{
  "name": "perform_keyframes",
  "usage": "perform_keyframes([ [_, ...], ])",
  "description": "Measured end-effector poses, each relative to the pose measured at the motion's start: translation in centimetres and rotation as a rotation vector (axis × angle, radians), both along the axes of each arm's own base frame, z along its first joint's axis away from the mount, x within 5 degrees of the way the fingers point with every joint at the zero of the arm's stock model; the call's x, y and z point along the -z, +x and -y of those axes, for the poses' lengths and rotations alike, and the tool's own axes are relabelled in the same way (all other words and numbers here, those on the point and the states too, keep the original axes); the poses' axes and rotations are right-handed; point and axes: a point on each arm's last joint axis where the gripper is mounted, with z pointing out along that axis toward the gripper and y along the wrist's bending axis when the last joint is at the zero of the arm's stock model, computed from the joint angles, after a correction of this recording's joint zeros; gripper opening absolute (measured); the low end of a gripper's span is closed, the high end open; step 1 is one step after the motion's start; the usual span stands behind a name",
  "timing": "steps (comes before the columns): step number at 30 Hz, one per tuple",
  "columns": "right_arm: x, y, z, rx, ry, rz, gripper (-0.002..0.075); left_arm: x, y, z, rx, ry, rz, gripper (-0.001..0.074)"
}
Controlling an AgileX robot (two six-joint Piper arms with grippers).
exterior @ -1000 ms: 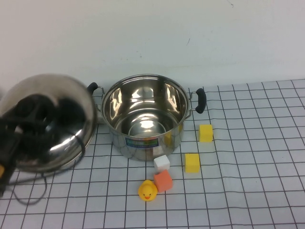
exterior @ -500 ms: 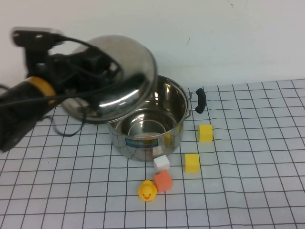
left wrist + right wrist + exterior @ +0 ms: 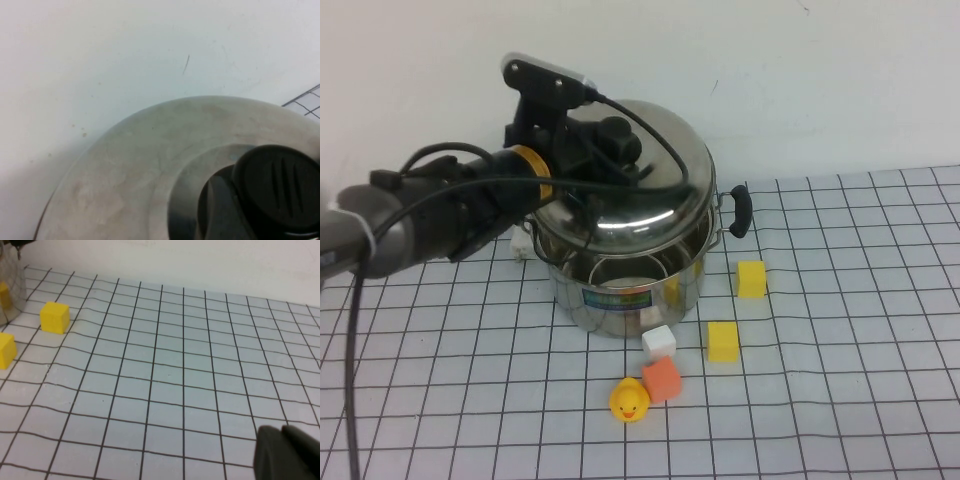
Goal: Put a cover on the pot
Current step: Place the pot lid on the pot
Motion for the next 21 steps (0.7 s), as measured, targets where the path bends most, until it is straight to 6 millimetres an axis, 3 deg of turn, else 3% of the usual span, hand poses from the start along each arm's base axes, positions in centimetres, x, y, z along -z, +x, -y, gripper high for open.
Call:
perform_keyframes([
  [9,0.0,0.0,0.0,0.0,0.0,0.0,0.0009,3.8,1.8,0.7,0.025,0.038,-0.04,0.0331],
  [21,0.0,0.0,0.0,0.0,0.0,0.0,0.0009,4.8,2.4,1.2,0.05,0.031,-0.03,0.0331],
])
